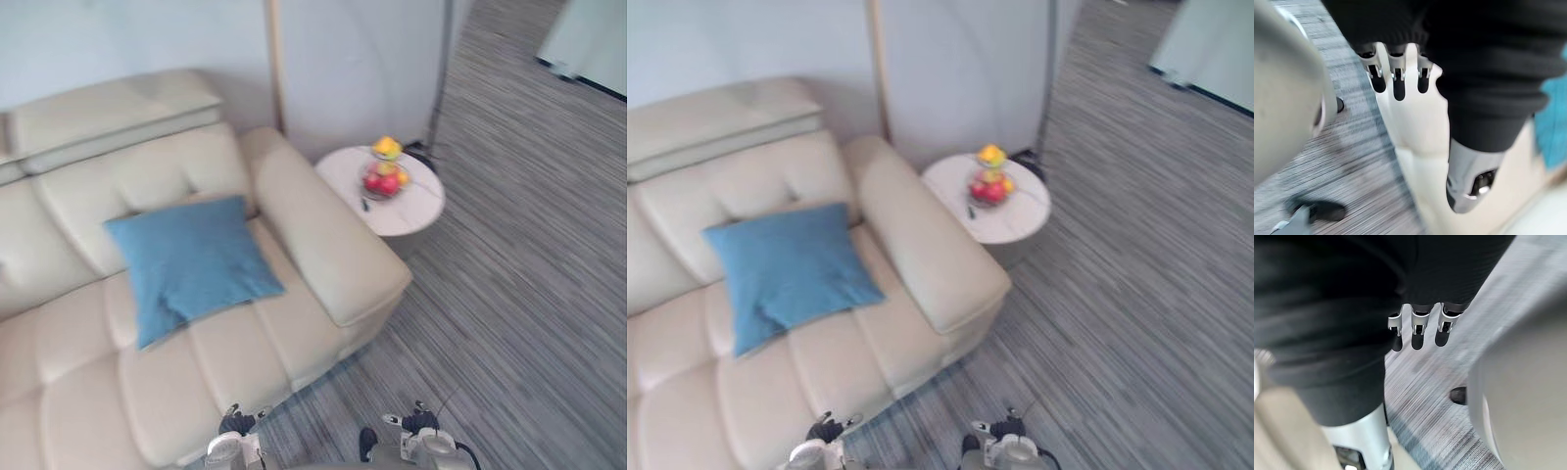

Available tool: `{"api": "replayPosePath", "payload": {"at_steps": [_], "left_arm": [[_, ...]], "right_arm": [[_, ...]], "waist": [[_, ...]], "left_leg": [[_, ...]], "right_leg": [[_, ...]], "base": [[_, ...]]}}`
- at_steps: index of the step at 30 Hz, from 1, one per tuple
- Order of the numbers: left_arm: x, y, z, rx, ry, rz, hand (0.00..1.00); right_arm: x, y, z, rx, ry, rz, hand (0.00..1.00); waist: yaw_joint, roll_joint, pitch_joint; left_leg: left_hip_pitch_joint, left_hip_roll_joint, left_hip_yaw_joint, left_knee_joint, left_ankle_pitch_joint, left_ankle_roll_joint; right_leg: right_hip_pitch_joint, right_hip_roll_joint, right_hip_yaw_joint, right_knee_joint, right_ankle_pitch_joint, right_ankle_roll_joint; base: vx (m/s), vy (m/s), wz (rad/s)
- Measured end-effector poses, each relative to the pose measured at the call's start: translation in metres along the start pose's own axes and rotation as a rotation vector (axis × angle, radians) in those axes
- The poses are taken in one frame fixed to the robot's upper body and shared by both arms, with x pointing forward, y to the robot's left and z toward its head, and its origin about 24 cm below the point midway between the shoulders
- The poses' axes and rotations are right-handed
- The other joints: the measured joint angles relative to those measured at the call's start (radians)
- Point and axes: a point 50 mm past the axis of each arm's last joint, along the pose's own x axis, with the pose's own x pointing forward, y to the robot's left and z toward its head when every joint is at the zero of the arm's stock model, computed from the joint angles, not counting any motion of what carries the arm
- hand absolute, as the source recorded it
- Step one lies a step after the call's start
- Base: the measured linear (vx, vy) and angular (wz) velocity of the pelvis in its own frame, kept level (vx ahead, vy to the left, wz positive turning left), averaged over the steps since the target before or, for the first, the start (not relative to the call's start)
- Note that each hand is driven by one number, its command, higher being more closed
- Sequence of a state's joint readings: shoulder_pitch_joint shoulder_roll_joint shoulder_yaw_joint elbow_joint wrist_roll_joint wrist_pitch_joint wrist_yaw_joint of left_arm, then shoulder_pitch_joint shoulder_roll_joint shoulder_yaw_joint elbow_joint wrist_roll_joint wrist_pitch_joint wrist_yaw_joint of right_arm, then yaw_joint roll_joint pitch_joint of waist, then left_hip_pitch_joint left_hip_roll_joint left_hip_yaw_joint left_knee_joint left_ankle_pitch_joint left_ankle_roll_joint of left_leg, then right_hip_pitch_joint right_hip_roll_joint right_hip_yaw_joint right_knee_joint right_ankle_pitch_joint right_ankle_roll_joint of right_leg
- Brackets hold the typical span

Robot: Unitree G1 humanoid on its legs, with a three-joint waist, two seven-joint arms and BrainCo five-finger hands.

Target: Pick up cushions and gather them together orderly.

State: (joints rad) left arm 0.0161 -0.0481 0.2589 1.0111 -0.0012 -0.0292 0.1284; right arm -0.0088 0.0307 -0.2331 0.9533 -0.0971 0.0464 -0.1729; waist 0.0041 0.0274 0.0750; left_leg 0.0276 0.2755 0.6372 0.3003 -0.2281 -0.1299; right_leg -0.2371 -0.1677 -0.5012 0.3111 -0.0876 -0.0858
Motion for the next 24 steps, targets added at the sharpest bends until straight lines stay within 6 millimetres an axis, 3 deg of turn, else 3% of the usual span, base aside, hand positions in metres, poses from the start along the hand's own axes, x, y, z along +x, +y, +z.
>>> {"api": "replayPosePath", "payload": {"at_steps": [2, 4, 7, 8, 9, 10, 11, 12, 13, 14, 16, 17, 18, 19, 22, 24], "left_arm": [[0.0, 0.001, -0.001, 0.002, 0.001, 0.001, 0.0], [0.001, 0.001, 0.003, 0.015, -0.008, -0.003, 0.0], [0.001, 0.001, 0.005, 0.028, -0.012, -0.009, 0.0], [0.001, 0.004, 0.0, 0.032, 0.006, 0.001, 0.0], [0.001, 0.007, 0.0, 0.023, 0.006, 0.012, 0.0], [0.0, 0.008, -0.002, 0.024, 0.011, 0.016, 0.0], [0.0, 0.011, -0.002, 0.022, 0.007, 0.021, 0.0], [0.0, 0.01, 0.0, 0.015, -0.003, 0.022, 0.0], [0.0, 0.01, 0.0, 0.014, -0.005, 0.021, 0.0], [0.0, 0.009, 0.003, 0.006, -0.018, 0.022, 0.0], [-0.001, 0.006, 0.004, -0.003, -0.029, 0.016, 0.0], [-0.001, 0.005, 0.004, -0.006, -0.032, 0.016, 0.0], [-0.001, 0.005, 0.002, -0.007, -0.025, 0.016, 0.0], [-0.002, 0.006, -0.002, -0.013, -0.013, 0.021, 0.0], [0.0, 0.015, 0.0, 0.002, -0.015, 0.039, 0.0], [0.0, 0.016, 0.001, 0.006, -0.011, 0.04, 0.0]], "right_arm": [[0.0, -0.003, -0.002, -0.003, 0.004, -0.007, 0.0], [0.001, -0.007, 0.0, -0.01, -0.005, -0.017, 0.0], [0.003, -0.013, 0.003, -0.01, -0.012, -0.033, 0.0], [0.002, -0.013, 0.002, -0.008, -0.01, -0.034, 0.0], [0.002, -0.011, 0.002, -0.015, -0.012, -0.029, 0.0], [0.003, -0.012, 0.004, -0.018, -0.017, -0.029, 0.0], [0.003, -0.01, 0.008, -0.016, -0.024, -0.027, 0.0], [0.003, -0.01, 0.008, -0.015, -0.024, -0.027, 0.0], [0.003, -0.01, 0.007, -0.015, -0.022, -0.027, 0.0], [0.003, -0.01, 0.005, -0.021, -0.014, -0.032, 0.0], [0.003, -0.009, 0.006, -0.022, -0.014, -0.037, 0.0], [0.003, -0.009, 0.006, -0.023, -0.015, -0.041, 0.0], [0.003, -0.01, 0.006, -0.023, -0.014, -0.043, 0.0], [0.003, -0.009, 0.006, -0.024, -0.013, -0.042, 0.0], [-0.001, 0.003, -0.005, -0.005, 0.015, -0.015, 0.0], [-0.002, 0.007, -0.003, 0.001, 0.013, -0.005, 0.0]], "waist": [[0.003, 0.007, -0.001], [-0.001, 0.019, 0.004], [-0.001, 0.031, 0.019], [-0.002, 0.033, 0.024], [0.004, 0.024, 0.053], [0.012, 0.025, 0.054], [0.017, 0.028, 0.055], [0.021, 0.026, 0.057], [0.024, 0.025, 0.057], [0.033, 0.026, 0.057], [0.048, 0.026, 0.057], [0.058, 0.028, 0.056], [0.059, 0.036, 0.05], [0.058, 0.052, 0.04], [0.057, 0.005, 0.017], [0.06, -0.001, 0.019]], "left_leg": [[0.062, -0.007, 0.041, -0.035, 0.002, -0.003], [0.092, 0.001, 0.039, -0.046, 0.009, -0.013], [0.067, 0.072, 0.018, 0.128, 0.011, -0.01], [0.036, 0.117, -0.037, 0.273, 0.03, 0.057], [-0.021, 0.145, -0.157, 0.458, 0.046, 0.15], [-0.043, 0.138, -0.203, 0.501, 0.024, 0.138], [-0.11, 0.072, -0.329, 0.563, -0.048, 0.089], [-0.154, 0.006, -0.408, 0.548, -0.089, 0.089], [-0.168, -0.011, -0.425, 0.535, -0.095, 0.085], [-0.214, -0.068, -0.49, 0.479, -0.109, 0.075], [-0.254, -0.135, -0.608, 0.398, -0.113, 0.066], [-0.255, -0.176, -0.715, 0.295, -0.101, 0.069], [-0.247, -0.184, -0.747, 0.236, -0.079, 0.079], [-0.226, -0.171, -0.764, 0.185, -0.05, 0.026], [-0.182, -0.166, -0.587, 0.129, -0.071, 0.06], [-0.156, -0.161, -0.521, 0.101, -0.071, 0.061]], "right_leg": [[0.025, 0.008, -0.049, 0.005, -0.009, 0.016], [0.014, 0.05, 0.013, 0.001, -0.03, 0.031], [0.011, 0.095, 0.068, 0.011, -0.06, 0.025], [0.026, 0.125, 0.104, 0.022, -0.068, 0.012], [0.07, 0.159, 0.18, 0.016, -0.075, -0.008], [0.076, 0.168, 0.204, 0.017, -0.082, -0.017], [0.085, 0.189, 0.275, 0.015, -0.091, -0.03], [0.095, 0.203, 0.339, 0.012, -0.09, -0.031], [0.098, 0.207, 0.358, 0.012, -0.09, -0.031], [0.103, 0.229, 0.44, 0.016, -0.092, -0.028], [0.097, 0.25, 0.529, 0.02, -0.093, -0.02], [0.096, 0.266, 0.593, 0.03, -0.1, -0.003], [0.093, 0.278, 0.615, 0.039, -0.106, 0.006], [0.085, 0.301, 0.66, 0.061, -0.123, 0.024], [0.055, 0.261, 0.735, 0.072, -0.133, 0.068], [0.036, 0.232, 0.68, 0.079, -0.124, 0.088]], "base": [[0.12, -0.088, -1.12], [0.1, -0.111, -0.92], [0.16, -0.191, -0.93], [0.2, -0.209, -1.09], [0.18, -0.163, -1.19], [0.21, -0.043, -1.55], [0.19, 0.05, -1.69], [0.23, 0.062, -1.67], [0.21, 0.07, -1.75], [0.16, 0.086, -1.39], [0.18, 0.174, -1.87], [0.17, 0.217, -1.96], [0.19, 0.259, -1.91], [0.17, 0.222, -1.38], [0.27, 0.273, -1.32], [0.18, 0.155, -1.05]]}}
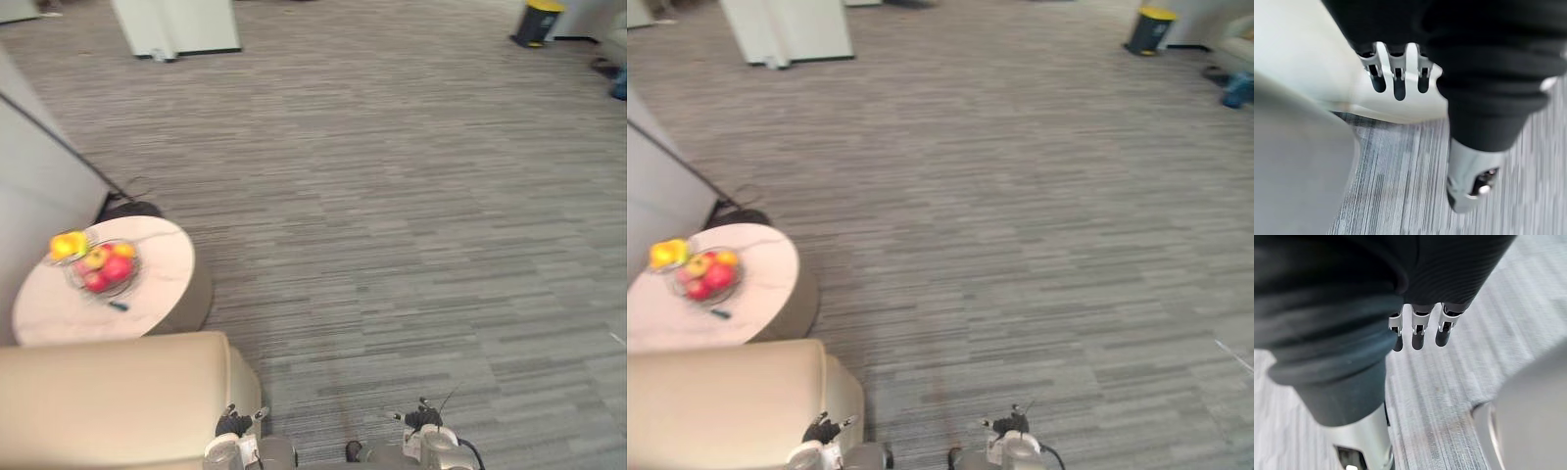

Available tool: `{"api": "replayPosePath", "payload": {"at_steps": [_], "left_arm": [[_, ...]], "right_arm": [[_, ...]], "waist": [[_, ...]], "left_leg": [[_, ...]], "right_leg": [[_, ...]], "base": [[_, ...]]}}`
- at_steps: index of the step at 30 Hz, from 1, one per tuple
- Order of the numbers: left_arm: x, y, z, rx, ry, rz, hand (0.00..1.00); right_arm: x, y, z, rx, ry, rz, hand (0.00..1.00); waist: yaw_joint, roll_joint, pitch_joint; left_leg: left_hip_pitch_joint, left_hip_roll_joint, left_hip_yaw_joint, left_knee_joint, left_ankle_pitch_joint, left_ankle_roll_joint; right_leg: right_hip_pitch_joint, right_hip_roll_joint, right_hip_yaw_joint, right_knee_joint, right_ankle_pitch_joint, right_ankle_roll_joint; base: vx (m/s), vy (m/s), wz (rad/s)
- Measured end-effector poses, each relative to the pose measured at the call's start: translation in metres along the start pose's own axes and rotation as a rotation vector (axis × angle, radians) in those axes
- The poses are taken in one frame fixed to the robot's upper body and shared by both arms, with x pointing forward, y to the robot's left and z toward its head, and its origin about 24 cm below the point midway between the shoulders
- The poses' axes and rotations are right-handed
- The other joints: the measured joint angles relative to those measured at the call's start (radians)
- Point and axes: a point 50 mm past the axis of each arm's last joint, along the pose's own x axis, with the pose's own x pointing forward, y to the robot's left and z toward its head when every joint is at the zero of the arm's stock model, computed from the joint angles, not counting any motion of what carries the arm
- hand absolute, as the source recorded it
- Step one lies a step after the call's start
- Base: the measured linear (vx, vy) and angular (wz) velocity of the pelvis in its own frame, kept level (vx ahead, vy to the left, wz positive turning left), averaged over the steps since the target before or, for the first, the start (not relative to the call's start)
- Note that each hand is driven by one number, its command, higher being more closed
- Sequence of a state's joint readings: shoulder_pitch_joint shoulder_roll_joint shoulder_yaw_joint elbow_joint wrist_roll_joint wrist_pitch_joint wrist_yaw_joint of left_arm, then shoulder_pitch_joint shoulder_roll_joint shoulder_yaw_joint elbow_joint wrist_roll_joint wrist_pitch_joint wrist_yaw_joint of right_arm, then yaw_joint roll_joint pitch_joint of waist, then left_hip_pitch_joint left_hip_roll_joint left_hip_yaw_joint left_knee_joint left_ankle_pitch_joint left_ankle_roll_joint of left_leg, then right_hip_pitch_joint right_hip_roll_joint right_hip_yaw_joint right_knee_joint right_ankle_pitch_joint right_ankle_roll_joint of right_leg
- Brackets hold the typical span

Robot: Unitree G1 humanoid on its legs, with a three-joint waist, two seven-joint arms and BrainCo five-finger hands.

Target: Pick up cushions and gather them together orderly.

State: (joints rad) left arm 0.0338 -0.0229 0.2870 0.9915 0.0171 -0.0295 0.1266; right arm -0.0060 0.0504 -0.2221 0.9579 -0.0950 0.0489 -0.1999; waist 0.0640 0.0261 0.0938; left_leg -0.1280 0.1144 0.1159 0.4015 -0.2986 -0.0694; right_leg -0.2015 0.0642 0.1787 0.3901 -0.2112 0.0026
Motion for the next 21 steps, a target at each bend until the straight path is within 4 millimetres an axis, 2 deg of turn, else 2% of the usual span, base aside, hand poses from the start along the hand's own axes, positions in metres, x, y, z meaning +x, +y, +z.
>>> {"api": "replayPosePath", "payload": {"at_steps": [1, 2, 3, 4, 5, 6, 8, 9, 11, 13, 14, 15, 16, 17, 18, 19, 21], "left_arm": [[0.0, 0.0, 0.0, 0.001, 0.001, 0.0, 0.0], [0.0, -0.002, -0.001, 0.005, 0.004, -0.006, 0.0], [0.0, -0.004, 0.001, 0.013, 0.001, -0.013, 0.0], [0.0, -0.006, 0.002, 0.034, -0.002, -0.024, 0.0], [0.0, -0.008, 0.003, 0.044, -0.006, -0.031, 0.0], [0.001, -0.008, 0.003, 0.065, -0.006, -0.037, 0.0], [0.001, -0.006, -0.002, 0.094, 0.024, -0.041, 0.0], [0.0, -0.011, -0.005, 0.116, 0.037, -0.06, 0.0], [0.0, -0.018, -0.004, 0.133, 0.033, -0.086, 0.0], [0.001, -0.018, 0.0, 0.137, 0.016, -0.09, 0.0], [0.001, -0.019, 0.007, 0.117, -0.005, -0.086, 0.0], [0.002, -0.017, 0.013, 0.104, -0.027, -0.075, 0.0], [0.002, -0.016, 0.014, 0.105, -0.032, -0.074, 0.0], [0.002, -0.016, 0.014, 0.106, -0.037, -0.072, 0.0], [0.002, -0.016, 0.017, 0.117, -0.049, -0.075, 0.0], [0.001, -0.018, 0.021, 0.12, -0.071, -0.08, 0.0], [0.002, -0.018, 0.026, 0.115, -0.09, -0.078, 0.0]], "right_arm": [[0.0, 0.002, 0.001, 0.005, -0.001, 0.006, 0.0], [-0.001, 0.004, 0.001, 0.01, -0.003, 0.009, 0.0], [-0.001, 0.004, 0.001, 0.011, -0.004, 0.009, 0.0], [0.0, 0.004, 0.003, 0.014, -0.009, 0.01, 0.0], [0.0, 0.003, 0.003, 0.017, -0.007, 0.008, 0.0], [0.0, 0.004, 0.002, 0.016, -0.003, 0.009, 0.0], [0.002, 0.0, 0.004, 0.019, 0.0, 0.0, 0.0], [0.005, -0.005, 0.006, 0.022, 0.001, -0.014, 0.0], [0.007, -0.016, 0.004, 0.023, 0.019, -0.041, 0.0], [0.007, -0.027, -0.003, 0.046, 0.043, -0.074, 0.0], [0.006, -0.031, -0.005, 0.061, 0.039, -0.093, 0.0], [0.006, -0.031, -0.002, 0.08, 0.026, -0.102, 0.0], [0.006, -0.03, -0.001, 0.09, 0.023, -0.101, 0.0], [0.006, -0.029, 0.0, 0.095, 0.025, -0.098, 0.0], [0.006, -0.025, 0.001, 0.107, 0.022, -0.092, 0.0], [0.005, -0.022, 0.001, 0.119, 0.025, -0.089, 0.0], [0.005, -0.021, 0.001, 0.115, 0.027, -0.093, 0.0]], "waist": [[0.004, -0.006, 0.0], [0.004, -0.004, 0.004], [-0.001, 0.007, 0.011], [-0.003, 0.01, 0.012], [-0.003, 0.012, 0.014], [-0.001, 0.005, 0.013], [-0.006, 0.016, 0.014], [-0.01, 0.03, 0.017], [-0.019, 0.042, 0.022], [-0.025, 0.037, 0.032], [-0.025, 0.048, 0.047], [-0.011, 0.041, 0.078], [-0.002, 0.042, 0.079], [0.002, 0.047, 0.082], [0.004, 0.044, 0.081], [0.01, 0.041, 0.084], [0.018, 0.038, 0.088]], "left_leg": [[0.031, 0.0, 0.054, -0.025, 0.001, 0.001], [0.069, 0.003, 0.11, -0.048, 0.001, 0.001], [0.085, 0.008, 0.135, -0.057, 0.001, 0.001], [0.113, 0.016, 0.18, -0.079, 0.001, 0.001], [0.135, 0.021, 0.212, -0.097, 0.001, 0.001], [0.164, 0.027, 0.248, -0.119, 0.001, 0.001], [0.198, 0.042, 0.263, -0.145, 0.011, -0.016], [0.228, 0.052, 0.26, -0.167, 0.017, -0.026], [0.253, 0.066, 0.256, -0.149, 0.024, -0.032], [0.186, 0.119, 0.227, 0.105, 0.033, -0.031], [0.107, 0.171, 0.192, 0.354, 0.092, 0.063], [0.006, 0.199, 0.132, 0.602, 0.19, 0.138], [-0.032, 0.195, 0.109, 0.661, 0.161, 0.118], [-0.09, 0.178, 0.072, 0.707, 0.1, 0.1], [-0.152, 0.137, 0.044, 0.665, 0.052, 0.087], [-0.204, 0.094, 0.014, 0.541, 0.011, 0.084], [-0.252, 0.033, -0.026, 0.405, -0.001, 0.078]], "right_leg": [[-0.013, -0.028, -0.081, 0.009, 0.001, 0.002], [-0.027, -0.064, -0.207, 0.025, -0.003, 0.007], [-0.033, -0.084, -0.285, 0.034, -0.009, 0.014], [-0.042, -0.138, -0.453, 0.057, -0.024, 0.017], [-0.042, -0.179, -0.566, 0.058, -0.027, 0.004], [-0.044, -0.208, -0.647, 0.034, -0.015, -0.026], [-0.038, -0.183, -0.665, 0.04, -0.001, -0.048], [-0.034, -0.162, -0.664, 0.046, 0.0, -0.054], [0.002, -0.128, -0.65, 0.02, -0.009, -0.067], [0.075, -0.092, -0.647, -0.033, -0.02, -0.069], [0.132, -0.064, -0.642, -0.059, -0.026, -0.078], [0.198, -0.05, -0.601, -0.085, -0.054, -0.1], [0.211, -0.048, -0.579, -0.092, -0.07, -0.099], [0.224, -0.047, -0.546, -0.09, -0.083, -0.099], [0.228, -0.051, -0.503, -0.095, -0.092, -0.095], [0.241, -0.058, -0.452, -0.105, -0.1, -0.088], [0.258, -0.067, -0.399, -0.121, -0.11, -0.071]], "base": [[0.17, 0.096, -1.36], [0.17, 0.046, -1.14], [0.16, 0.013, -0.99], [0.18, -0.005, -0.8], [0.21, -0.048, -1.06], [0.21, -0.076, -0.91], [0.36, -0.196, -0.92], [0.38, -0.205, -0.84], [0.28, -0.116, -0.5], [0.3, -0.133, -0.32], [0.23, -0.083, -0.65], [0.22, -0.044, -0.83], [0.14, 0.031, -1.01], [0.15, 0.101, -1.02], [0.22, 0.154, -1.28], [0.25, 0.173, -1.1], [0.23, 0.17, -0.9]]}}
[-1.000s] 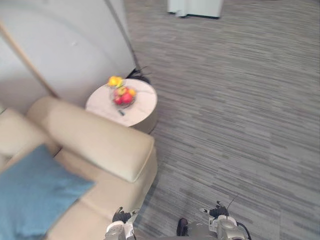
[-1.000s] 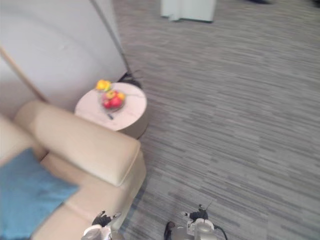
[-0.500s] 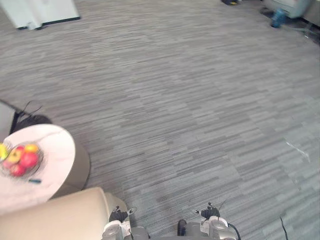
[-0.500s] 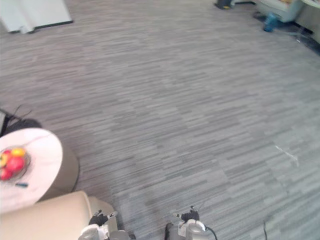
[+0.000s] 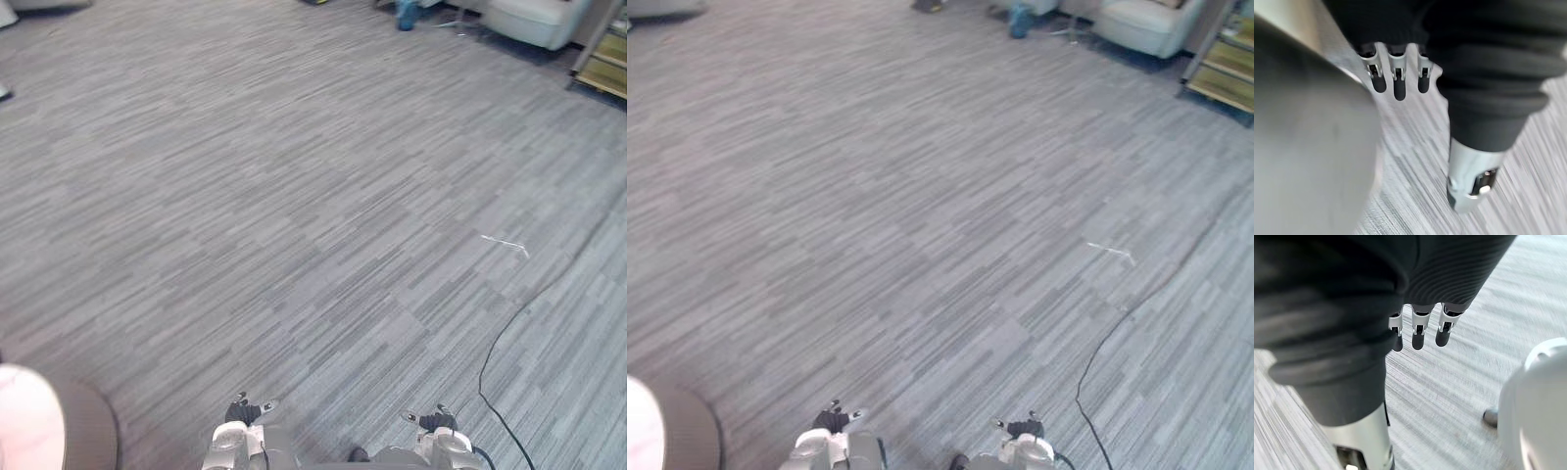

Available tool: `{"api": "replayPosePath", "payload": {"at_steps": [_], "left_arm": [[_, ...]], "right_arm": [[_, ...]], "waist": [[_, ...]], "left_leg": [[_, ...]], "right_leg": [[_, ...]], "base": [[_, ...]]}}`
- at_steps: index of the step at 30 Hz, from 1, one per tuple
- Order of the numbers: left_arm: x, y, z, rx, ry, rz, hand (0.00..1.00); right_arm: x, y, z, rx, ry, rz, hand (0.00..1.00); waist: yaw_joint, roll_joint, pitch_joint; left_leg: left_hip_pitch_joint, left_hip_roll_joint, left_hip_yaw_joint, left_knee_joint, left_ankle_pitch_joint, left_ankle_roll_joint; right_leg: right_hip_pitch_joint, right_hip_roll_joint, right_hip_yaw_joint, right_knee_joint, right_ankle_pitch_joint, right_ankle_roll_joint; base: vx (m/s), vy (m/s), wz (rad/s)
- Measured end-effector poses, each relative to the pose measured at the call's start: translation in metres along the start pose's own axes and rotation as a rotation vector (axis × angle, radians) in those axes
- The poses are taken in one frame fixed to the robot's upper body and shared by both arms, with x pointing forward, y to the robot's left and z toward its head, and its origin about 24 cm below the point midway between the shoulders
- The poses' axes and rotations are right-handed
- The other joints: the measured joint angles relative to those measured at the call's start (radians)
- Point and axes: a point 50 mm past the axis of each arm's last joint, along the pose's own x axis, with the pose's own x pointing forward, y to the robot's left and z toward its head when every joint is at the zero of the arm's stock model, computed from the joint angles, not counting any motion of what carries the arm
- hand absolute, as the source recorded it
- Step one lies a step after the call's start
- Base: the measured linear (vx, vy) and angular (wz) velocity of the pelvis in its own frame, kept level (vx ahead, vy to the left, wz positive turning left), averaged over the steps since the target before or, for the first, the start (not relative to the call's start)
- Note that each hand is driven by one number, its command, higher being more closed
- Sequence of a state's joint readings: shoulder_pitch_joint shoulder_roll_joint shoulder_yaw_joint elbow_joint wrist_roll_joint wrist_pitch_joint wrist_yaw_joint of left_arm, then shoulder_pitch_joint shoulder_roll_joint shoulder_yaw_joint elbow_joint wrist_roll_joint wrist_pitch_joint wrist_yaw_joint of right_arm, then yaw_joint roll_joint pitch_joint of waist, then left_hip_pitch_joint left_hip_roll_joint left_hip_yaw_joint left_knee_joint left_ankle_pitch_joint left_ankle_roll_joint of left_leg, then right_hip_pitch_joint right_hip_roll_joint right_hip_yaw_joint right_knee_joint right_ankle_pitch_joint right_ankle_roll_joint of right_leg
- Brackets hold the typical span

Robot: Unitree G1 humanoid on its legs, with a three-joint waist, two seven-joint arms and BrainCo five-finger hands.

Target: Pick up cushions and gather them together orderly.

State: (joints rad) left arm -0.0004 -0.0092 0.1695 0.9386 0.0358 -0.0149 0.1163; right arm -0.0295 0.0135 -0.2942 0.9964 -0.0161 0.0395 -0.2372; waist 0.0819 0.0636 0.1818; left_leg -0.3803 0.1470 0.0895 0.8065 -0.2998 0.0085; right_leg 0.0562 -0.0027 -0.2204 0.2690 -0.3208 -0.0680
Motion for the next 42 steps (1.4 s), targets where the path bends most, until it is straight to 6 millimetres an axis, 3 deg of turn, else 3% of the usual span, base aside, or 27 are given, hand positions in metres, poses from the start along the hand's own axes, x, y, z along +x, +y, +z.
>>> {"api": "replayPosePath", "payload": {"at_steps": [1, 2, 3, 5, 7, 8, 9, 10, 13, 16, 17, 18, 19, 20, 21, 23, 24, 26, 28, 31, 33, 34, 35, 37, 40, 41, 42], "left_arm": [[0.0, -0.003, 0.003, -0.008, -0.01, -0.001, 0.0], [-0.001, -0.001, -0.001, -0.01, -0.003, 0.009, 0.0], [-0.001, 0.001, 0.0, -0.02, -0.005, 0.012, 0.0], [0.0, 0.009, 0.001, -0.023, -0.009, 0.036, 0.0], [0.0, 0.01, 0.0, -0.026, -0.008, 0.037, 0.0], [0.0, 0.009, 0.0, -0.022, -0.005, 0.034, 0.0], [0.0, 0.007, -0.001, -0.013, -0.002, 0.025, 0.0], [0.0, 0.005, 0.0, -0.003, 0.001, 0.018, 0.0], [0.0, 0.001, -0.002, 0.016, 0.007, 0.003, 0.0], [0.0, 0.003, -0.007, 0.023, 0.032, 0.005, 0.0], [0.0, 0.003, -0.008, 0.025, 0.037, 0.004, 0.0], [0.0, 0.004, -0.009, 0.045, 0.04, 0.0, 0.0], [0.0, 0.005, -0.01, 0.052, 0.045, 0.002, 0.0], [0.0, 0.005, -0.012, 0.063, 0.052, 0.0, 0.0], [0.001, 0.002, -0.01, 0.069, 0.05, -0.008, 0.0], [0.002, 0.0, -0.006, 0.066, 0.04, -0.014, 0.0], [0.003, -0.001, -0.003, 0.053, 0.03, -0.013, 0.0], [0.0, 0.0, -0.008, -0.01, 0.038, 0.007, 0.0], [-0.001, 0.0, -0.007, -0.01, 0.027, 0.006, 0.0], [-0.001, 0.005, 0.0, 0.006, -0.018, 0.009, 0.0], [-0.001, 0.007, 0.003, -0.004, -0.04, 0.017, 0.0], [-0.002, 0.007, 0.0, -0.007, -0.035, 0.019, 0.0], [-0.003, 0.009, -0.003, -0.013, -0.025, 0.024, 0.0], [-0.002, 0.017, -0.003, 0.004, -0.022, 0.043, 0.0], [-0.001, 0.02, -0.002, -0.004, -0.015, 0.051, 0.0], [-0.001, 0.019, -0.003, 0.003, -0.01, 0.048, 0.0], [-0.001, 0.017, -0.005, 0.021, 0.001, 0.032, 0.0]], "right_arm": [[0.0, 0.0, -0.001, 0.012, 0.004, -0.004, 0.0], [0.0, -0.001, -0.003, 0.022, 0.014, -0.011, 0.0], [-0.001, 0.002, -0.004, 0.025, 0.02, -0.007, 0.0], [-0.007, 0.014, -0.015, 0.046, 0.049, 0.022, 0.0], [-0.006, 0.015, -0.014, 0.048, 0.048, 0.029, 0.0], [-0.006, 0.014, -0.013, 0.05, 0.045, 0.029, 0.0], [-0.006, 0.014, -0.014, 0.048, 0.045, 0.034, 0.0], [-0.007, 0.013, -0.016, 0.047, 0.046, 0.031, 0.0], [-0.006, 0.012, -0.008, 0.057, 0.012, 0.039, 0.0], [-0.004, 0.012, -0.002, 0.058, -0.006, 0.045, 0.0], [-0.003, 0.011, 0.001, 0.054, -0.012, 0.044, 0.0], [-0.001, 0.01, 0.007, 0.045, -0.018, 0.041, 0.0], [0.001, 0.007, 0.006, 0.039, -0.012, 0.034, 0.0], [0.002, 0.001, 0.007, 0.029, -0.012, 0.021, 0.0], [0.004, -0.006, 0.008, 0.021, -0.015, 0.007, 0.0], [0.007, -0.012, 0.011, 0.053, -0.003, -0.015, 0.0], [0.007, -0.014, 0.01, 0.063, -0.001, -0.021, 0.0], [0.006, -0.011, 0.01, 0.034, -0.014, -0.009, 0.0], [0.004, 0.0, 0.015, 0.026, -0.034, 0.017, 0.0], [0.004, 0.006, 0.01, 0.002, 0.0, 0.033, 0.0], [0.005, 0.006, 0.009, 0.003, 0.017, 0.032, 0.0], [0.006, 0.002, 0.01, 0.001, 0.017, 0.021, 0.0], [0.007, -0.003, 0.01, -0.008, 0.014, 0.011, 0.0], [0.005, 0.003, 0.008, -0.011, 0.019, 0.027, 0.0], [0.005, -0.003, 0.003, 0.007, 0.033, 0.009, 0.0], [0.005, -0.005, 0.0, 0.005, 0.036, 0.005, 0.0], [0.004, -0.004, -0.002, 0.005, 0.04, 0.008, 0.0]], "waist": [[0.012, -0.009, 0.002], [0.029, -0.008, -0.004], [0.035, -0.017, -0.009], [0.034, -0.074, -0.048], [0.05, -0.084, -0.052], [0.05, -0.083, -0.05], [0.048, -0.08, -0.044], [0.044, -0.078, -0.042], [0.022, -0.07, -0.042], [0.009, -0.077, -0.041], [-0.001, -0.076, -0.041], [-0.02, -0.078, -0.041], [-0.032, -0.076, -0.035], [-0.041, -0.068, -0.033], [-0.041, -0.043, -0.031], [-0.031, -0.009, -0.021], [-0.034, 0.0, -0.016], [-0.022, 0.034, -0.006], [-0.009, 0.04, 0.0], [0.03, 0.013, 0.015], [0.048, 0.012, 0.017], [0.058, 0.021, 0.01], [0.071, 0.032, 0.005], [0.078, -0.014, -0.013], [0.08, -0.041, -0.021], [0.079, -0.042, -0.023], [0.074, -0.045, -0.022]], "left_leg": [[-0.013, -0.044, -0.049, -0.124, 0.015, -0.021], [0.004, -0.078, -0.107, -0.283, 0.109, -0.068], [0.016, -0.086, -0.094, -0.27, 0.118, -0.052], [0.02, -0.096, -0.019, -0.25, 0.04, -0.036], [0.067, -0.086, 0.049, -0.226, -0.006, -0.001], [0.108, -0.085, 0.073, -0.231, -0.03, 0.01], [0.169, -0.086, 0.102, -0.247, -0.053, 0.018], [0.21, -0.087, 0.109, -0.256, -0.066, 0.023], [0.371, -0.073, 0.139, -0.373, -0.086, 0.013], [0.477, -0.058, 0.185, -0.487, -0.093, -0.009], [0.494, -0.056, 0.191, -0.512, -0.094, -0.015], [0.527, -0.062, 0.19, -0.556, -0.095, -0.03], [0.557, -0.065, 0.18, -0.579, -0.094, -0.042], [0.582, -0.057, 0.156, -0.593, -0.096, -0.054], [0.592, -0.03, 0.132, -0.584, -0.096, -0.056], [0.553, 0.001, 0.055, -0.439, -0.043, -0.108], [0.514, 0.01, 0.025, -0.312, 0.002, -0.087], [0.36, 0.08, 0.001, 0.128, 0.252, -0.033], [0.215, 0.096, 0.009, 0.359, 0.171, -0.027], [0.027, 0.032, 0.042, 0.269, 0.058, -0.008], [-0.024, -0.016, 0.052, -0.028, 0.044, -0.018], [-0.019, -0.036, 0.032, -0.279, 0.097, -0.054], [-0.004, -0.033, 0.03, -0.392, 0.235, -0.072], [0.016, -0.08, 0.083, -0.385, 0.187, -0.023], [0.041, -0.119, 0.097, -0.288, 0.099, 0.057], [0.097, -0.132, 0.097, -0.311, 0.068, 0.058], [0.169, -0.146, 0.094, -0.353, 0.041, 0.059]], "right_leg": [[0.006, -0.017, 0.035, 0.001, -0.008, 0.022], [0.009, -0.016, 0.085, 0.005, -0.028, 0.049], [0.015, -0.024, 0.114, 0.007, -0.042, 0.063], [0.014, -0.063, 0.175, -0.002, -0.029, 0.086], [-0.006, -0.089, 0.199, 0.098, -0.026, 0.111], [-0.047, -0.103, 0.198, 0.225, -0.014, 0.136], [-0.136, -0.129, 0.192, 0.441, 0.029, 0.2], [-0.181, -0.142, 0.179, 0.569, 0.041, 0.216], [-0.311, -0.197, -0.007, 0.686, 0.018, 0.158], [-0.407, -0.174, -0.143, 0.371, 0.065, 0.121], [-0.424, -0.151, -0.142, 0.247, 0.107, 0.123], [-0.439, -0.121, -0.125, 0.042, 0.206, 0.125], [-0.443, -0.107, -0.107, -0.019, 0.283, 0.116], [-0.424, -0.08, -0.081, -0.044, 0.394, 0.064], [-0.417, -0.054, -0.08, -0.032, 0.411, 0.01], [-0.411, -0.042, -0.101, 0.066, 0.314, -0.002], [-0.379, -0.029, -0.109, 0.081, 0.274, -0.002], [-0.236, 0.025, -0.089, 0.032, 0.21, -0.019], [-0.143, 0.056, -0.036, -0.008, 0.159, -0.03], [-0.003, 0.044, 0.071, -0.107, 0.131, -0.012], [0.05, 0.008, 0.124, -0.135, 0.103, 0.027], [0.073, -0.007, 0.164, -0.134, 0.067, 0.055], [0.094, -0.011, 0.196, -0.135, 0.038, 0.085], [0.122, -0.065, 0.211, -0.15, 0.047, 0.098], [0.137, -0.103, 0.199, -0.044, 0.076, 0.128], [0.091, -0.113, 0.21, 0.116, 0.089, 0.166], [-0.001, -0.124, 0.228, 0.372, 0.143, 0.276]], "base": [[0.31, 0.266, -1.14], [0.39, 0.35, -1.16], [0.35, 0.287, -0.91], [0.43, 0.233, -0.79], [0.52, 0.278, -0.91], [0.47, 0.258, -0.82], [0.37, 0.188, -0.64], [0.36, 0.138, -0.46], [0.33, 0.06, -0.3], [0.35, 0.004, -0.4], [0.52, -0.061, -0.09], [0.49, -0.082, 0.09], [0.59, -0.118, 0.22], [0.52, -0.111, 0.16], [0.76, -0.156, 0.03], [0.67, -0.177, -0.01], [0.59, -0.216, -0.01], [0.58, -0.107, -0.42], [0.62, 0.061, -0.71], [0.54, 0.087, -0.86], [0.54, 0.212, -0.93], [0.55, 0.298, -0.9], [0.72, 0.366, -0.93], [0.67, 0.256, -0.43], [0.61, 0.177, 0.06], [0.54, 0.183, 0.12], [0.53, 0.166, 0.05]]}}
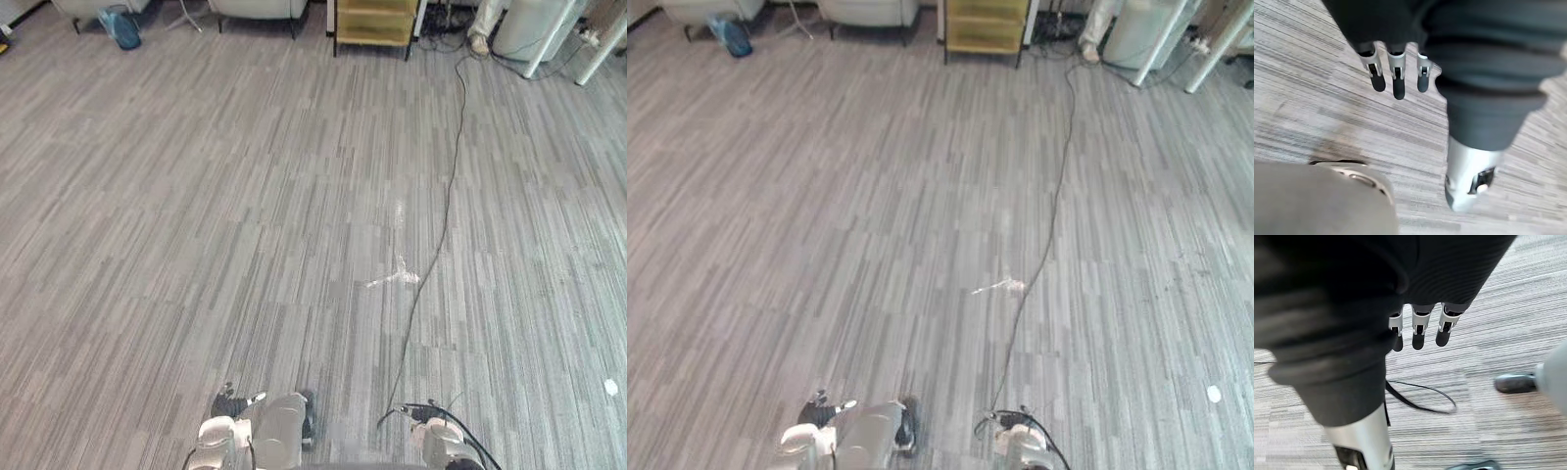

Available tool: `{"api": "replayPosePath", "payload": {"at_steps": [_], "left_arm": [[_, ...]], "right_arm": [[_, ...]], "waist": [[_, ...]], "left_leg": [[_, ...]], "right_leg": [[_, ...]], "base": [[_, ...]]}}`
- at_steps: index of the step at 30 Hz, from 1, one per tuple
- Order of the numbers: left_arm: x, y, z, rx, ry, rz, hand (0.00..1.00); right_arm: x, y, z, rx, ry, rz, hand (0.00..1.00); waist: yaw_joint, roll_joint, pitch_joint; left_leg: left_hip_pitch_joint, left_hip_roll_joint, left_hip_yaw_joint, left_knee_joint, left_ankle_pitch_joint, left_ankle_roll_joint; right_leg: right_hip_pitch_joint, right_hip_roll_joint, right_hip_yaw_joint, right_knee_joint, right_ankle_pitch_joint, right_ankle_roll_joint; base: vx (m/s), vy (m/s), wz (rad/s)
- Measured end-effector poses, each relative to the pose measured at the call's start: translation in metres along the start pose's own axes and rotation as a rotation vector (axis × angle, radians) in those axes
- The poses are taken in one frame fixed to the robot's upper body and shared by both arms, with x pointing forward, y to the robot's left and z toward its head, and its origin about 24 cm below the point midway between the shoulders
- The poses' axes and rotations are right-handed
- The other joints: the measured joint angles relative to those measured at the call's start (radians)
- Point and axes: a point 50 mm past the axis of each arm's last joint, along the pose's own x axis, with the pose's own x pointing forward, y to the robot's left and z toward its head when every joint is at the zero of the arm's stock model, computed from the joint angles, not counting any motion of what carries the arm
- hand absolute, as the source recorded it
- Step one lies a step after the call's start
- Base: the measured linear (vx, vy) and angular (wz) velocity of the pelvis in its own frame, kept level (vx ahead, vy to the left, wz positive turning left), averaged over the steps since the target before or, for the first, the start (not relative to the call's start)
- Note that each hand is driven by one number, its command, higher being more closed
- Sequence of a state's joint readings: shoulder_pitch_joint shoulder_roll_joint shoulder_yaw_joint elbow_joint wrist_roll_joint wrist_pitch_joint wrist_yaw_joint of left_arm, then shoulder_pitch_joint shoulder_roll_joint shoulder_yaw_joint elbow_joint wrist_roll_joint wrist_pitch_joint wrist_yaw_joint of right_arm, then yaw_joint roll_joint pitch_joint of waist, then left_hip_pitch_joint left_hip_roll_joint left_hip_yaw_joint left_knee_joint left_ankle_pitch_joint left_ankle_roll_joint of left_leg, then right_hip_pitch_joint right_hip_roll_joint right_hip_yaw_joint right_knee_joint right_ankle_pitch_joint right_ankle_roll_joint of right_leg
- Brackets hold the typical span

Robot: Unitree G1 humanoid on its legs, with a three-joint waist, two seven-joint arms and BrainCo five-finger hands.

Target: Pick up cushions and gather them together orderly.

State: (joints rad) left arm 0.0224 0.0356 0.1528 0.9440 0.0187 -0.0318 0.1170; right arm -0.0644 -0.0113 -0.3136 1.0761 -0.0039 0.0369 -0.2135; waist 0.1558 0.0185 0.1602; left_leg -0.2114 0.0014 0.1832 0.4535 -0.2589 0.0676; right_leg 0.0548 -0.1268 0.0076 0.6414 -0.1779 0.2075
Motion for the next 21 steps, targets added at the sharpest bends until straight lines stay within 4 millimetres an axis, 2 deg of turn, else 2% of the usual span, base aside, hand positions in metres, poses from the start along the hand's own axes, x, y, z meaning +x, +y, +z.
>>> {"api": "replayPosePath", "payload": {"at_steps": [1, 2, 3, 5, 6, 7, 9, 10, 11, 12, 13, 14, 15, 16, 17, 18, 19, 20, 21], "left_arm": [[0.001, -0.001, 0.001, 0.013, 0.001, -0.009, 0.0], [0.001, -0.002, 0.002, 0.026, 0.0, -0.019, 0.0], [0.0, -0.005, 0.001, 0.031, 0.007, -0.028, 0.0], [0.0, -0.008, 0.0, 0.042, 0.013, -0.04, 0.0], [0.001, -0.01, 0.0, 0.048, 0.017, -0.044, 0.0], [0.002, -0.013, 0.005, 0.047, 0.005, -0.052, 0.0], [0.001, -0.017, 0.004, 0.071, 0.004, -0.067, 0.0], [0.001, -0.018, 0.005, 0.081, 0.001, -0.074, 0.0], [0.0, -0.016, -0.003, 0.083, 0.027, -0.07, 0.0], [-0.001, -0.016, -0.01, 0.084, 0.054, -0.07, 0.0], [-0.001, -0.017, -0.01, 0.085, 0.057, -0.072, 0.0], [-0.001, -0.018, -0.011, 0.082, 0.058, -0.074, 0.0], [-0.002, -0.019, -0.012, 0.082, 0.06, -0.075, 0.0], [-0.001, -0.017, -0.011, 0.068, 0.061, -0.066, 0.0], [-0.001, -0.017, -0.012, 0.045, 0.068, -0.058, 0.0], [-0.002, -0.016, -0.014, 0.029, 0.074, -0.054, 0.0], [-0.003, -0.016, -0.017, 0.03, 0.079, -0.055, 0.0], [-0.003, -0.016, -0.014, 0.027, 0.065, -0.056, 0.0], [-0.002, -0.013, -0.008, 0.028, 0.042, -0.051, 0.0]], "right_arm": [[-0.001, 0.001, -0.002, -0.002, 0.003, 0.003, 0.0], [-0.001, 0.001, -0.005, -0.017, 0.01, 0.007, 0.0], [-0.002, -0.001, -0.01, -0.024, 0.016, 0.007, 0.0], [-0.003, -0.002, 0.002, -0.019, -0.05, 0.007, 0.0], [-0.002, -0.003, 0.003, -0.02, -0.056, 0.005, 0.0], [-0.002, -0.005, 0.004, -0.022, -0.058, 0.0, 0.0], [-0.001, -0.009, 0.008, -0.025, -0.066, -0.008, 0.0], [-0.001, -0.009, 0.007, -0.013, -0.06, -0.01, 0.0], [0.0, -0.011, 0.004, -0.006, -0.049, -0.014, 0.0], [0.0, -0.013, 0.005, -0.008, -0.047, -0.021, 0.0], [0.001, -0.018, 0.006, -0.012, -0.05, -0.029, 0.0], [0.003, -0.018, 0.009, -0.013, -0.05, -0.03, 0.0], [0.003, -0.019, 0.012, -0.006, -0.05, -0.035, 0.0], [0.004, -0.021, 0.013, -0.008, -0.052, -0.038, 0.0], [0.004, -0.021, 0.013, -0.017, -0.057, -0.038, 0.0], [0.003, -0.021, 0.012, -0.03, -0.055, -0.038, 0.0], [0.003, -0.019, 0.013, -0.039, -0.061, -0.034, 0.0], [0.003, -0.015, 0.011, -0.049, -0.051, -0.022, 0.0], [0.002, -0.012, 0.009, -0.052, -0.044, -0.015, 0.0]], "waist": [[-0.001, -0.006, 0.003], [-0.005, -0.011, 0.007], [-0.013, -0.007, 0.009], [-0.049, 0.0, 0.016], [-0.064, 0.003, 0.02], [-0.073, -0.001, 0.02], [-0.091, 0.0, 0.019], [-0.099, -0.013, 0.019], [-0.101, -0.019, 0.02], [-0.104, -0.017, 0.014], [-0.104, 0.008, 0.005], [-0.103, 0.042, -0.008], [-0.101, 0.06, -0.011], [-0.101, 0.073, -0.014], [-0.103, 0.092, -0.006], [-0.098, 0.097, 0.002], [-0.09, 0.102, 0.015], [-0.085, 0.099, 0.025], [-0.078, 0.079, 0.035]], "left_leg": [[0.047, -0.01, -0.002, -0.02, -0.013, 0.001], [0.118, -0.021, -0.003, -0.057, -0.02, 0.004], [0.196, -0.024, -0.006, -0.107, -0.026, 0.006], [0.328, -0.015, -0.036, -0.199, -0.03, 0.011], [0.366, -0.008, -0.042, -0.226, -0.03, 0.011], [0.413, 0.007, -0.052, -0.257, -0.032, 0.008], [0.46, 0.043, -0.069, -0.3, -0.052, -0.026], [0.495, 0.046, -0.092, -0.333, -0.065, -0.047], [0.536, 0.053, -0.114, -0.348, -0.089, -0.064], [0.557, 0.07, -0.129, -0.339, -0.099, -0.059], [0.555, 0.102, -0.155, -0.296, -0.098, -0.059], [0.522, 0.134, -0.185, -0.215, -0.096, -0.064], [0.492, 0.154, -0.208, -0.128, -0.083, -0.083], [0.435, 0.171, -0.234, 0.013, -0.043, -0.109], [0.332, 0.185, -0.265, 0.26, 0.111, -0.118], [0.27, 0.2, -0.266, 0.407, 0.269, -0.133], [0.177, 0.235, -0.248, 0.594, 0.229, -0.12], [0.09, 0.245, -0.221, 0.724, 0.143, -0.103], [0.037, 0.235, -0.2, 0.744, 0.1, -0.101]], "right_leg": [[-0.061, -0.008, 0.003, 0.151, 0.008, 0.022], [-0.13, -0.027, -0.021, 0.302, -0.013, -0.013], [-0.19, -0.037, -0.062, 0.381, -0.042, -0.062], [-0.292, -0.038, -0.172, 0.341, -0.091, -0.146], [-0.324, -0.036, -0.21, 0.28, -0.102, -0.162], [-0.368, -0.03, -0.247, 0.151, -0.095, -0.163], [-0.414, -0.018, -0.279, -0.147, -0.004, -0.153], [-0.425, -0.016, -0.269, -0.332, 0.075, -0.147], [-0.428, -0.015, -0.262, -0.416, 0.166, -0.15], [-0.421, -0.002, -0.255, -0.391, 0.25, -0.162], [-0.431, 0.009, -0.265, -0.324, 0.255, -0.196], [-0.442, 0.028, -0.288, -0.258, 0.19, -0.221], [-0.436, 0.045, -0.301, -0.228, 0.158, -0.243], [-0.418, 0.056, -0.324, -0.204, 0.117, -0.254], [-0.353, 0.089, -0.337, -0.22, 0.072, -0.263], [-0.298, 0.109, -0.33, -0.255, 0.055, -0.273], [-0.217, 0.144, -0.327, -0.301, 0.036, -0.287], [-0.128, 0.158, -0.318, -0.346, 0.023, -0.295], [-0.08, 0.158, -0.313, -0.379, 0.018, -0.293]], "base": [[0.53, 0.131, 0.0], [0.51, 0.078, -0.05], [0.6, 0.064, -0.02], [0.52, -0.009, 0.28], [0.49, -0.067, 0.5], [0.49, -0.105, 0.52], [0.49, -0.15, 0.63], [0.56, -0.231, 0.59], [0.75, -0.314, 0.45], [0.66, -0.283, 0.29], [0.68, -0.287, 0.26], [0.54, -0.236, 0.22], [0.66, -0.306, 0.15], [0.79, -0.361, 0.1], [0.77, -0.322, 0.01], [0.64, -0.213, -0.06], [0.6, -0.082, -0.19], [0.59, -0.075, -0.16], [0.66, -0.097, -0.18]]}}
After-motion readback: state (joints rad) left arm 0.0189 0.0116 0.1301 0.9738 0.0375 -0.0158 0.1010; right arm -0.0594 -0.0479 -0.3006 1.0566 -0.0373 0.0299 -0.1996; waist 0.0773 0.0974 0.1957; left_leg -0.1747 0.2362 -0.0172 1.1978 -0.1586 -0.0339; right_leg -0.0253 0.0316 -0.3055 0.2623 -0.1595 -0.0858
